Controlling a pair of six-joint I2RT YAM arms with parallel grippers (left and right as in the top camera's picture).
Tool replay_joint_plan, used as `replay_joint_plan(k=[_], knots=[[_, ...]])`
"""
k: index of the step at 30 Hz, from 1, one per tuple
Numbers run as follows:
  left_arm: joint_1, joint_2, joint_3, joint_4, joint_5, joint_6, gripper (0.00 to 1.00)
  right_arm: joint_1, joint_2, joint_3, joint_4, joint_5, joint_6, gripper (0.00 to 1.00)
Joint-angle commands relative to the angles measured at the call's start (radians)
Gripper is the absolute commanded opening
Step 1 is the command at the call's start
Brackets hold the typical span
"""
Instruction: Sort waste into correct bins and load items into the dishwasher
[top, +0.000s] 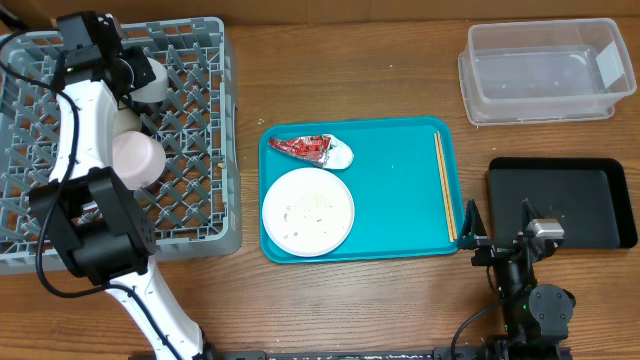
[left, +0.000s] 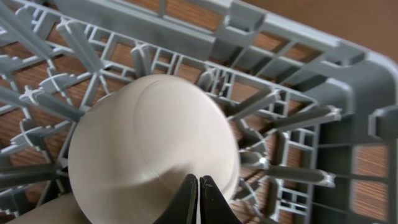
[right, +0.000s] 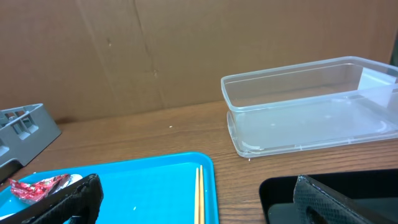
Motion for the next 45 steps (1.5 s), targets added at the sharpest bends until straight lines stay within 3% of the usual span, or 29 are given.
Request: replay_joint_plan(k=[1, 9, 21, 30, 37, 39, 45], knots=[[-0.001, 0.028, 0.005, 0.003, -0.102, -0.013, 0.05, 0.003, -0.009, -0.01, 0.005, 0.009, 0.003, 1.0], [0.021, 0.03, 0.005, -0.062, -0.299, -0.014, 0.04, 0.003, -0.009, -0.01, 0.005, 0.009, 0.003, 1.0], [0.063, -0.045, 0.007, -0.12, -0.299, -0.018, 0.04, 0.003, -0.002, -0.01, 0.006, 0.009, 0.003, 1.0], [0.057, -0.214, 0.007, -0.134, -0.06, -0.018, 0.04, 0.003, -0.002, -0.01, 0.006, 0.009, 0.003, 1.0], [0.057, -0.277, 0.007, -0.301, 0.181, -0.017, 0.09, 0.003, -0.002, -0.01, 0.006, 0.009, 0.003, 1.0], [0.059, -0.293, 0.007, -0.385, 0.195, -0.029, 0.04, 0.003, -0.002, -0.01, 0.006, 0.009, 0.003, 1.0], [0.08, -0.333, 0.007, -0.596, 0.145, -0.047, 0.04, 0.003, -0.002, -0.01, 0.006, 0.009, 0.003, 1.0]])
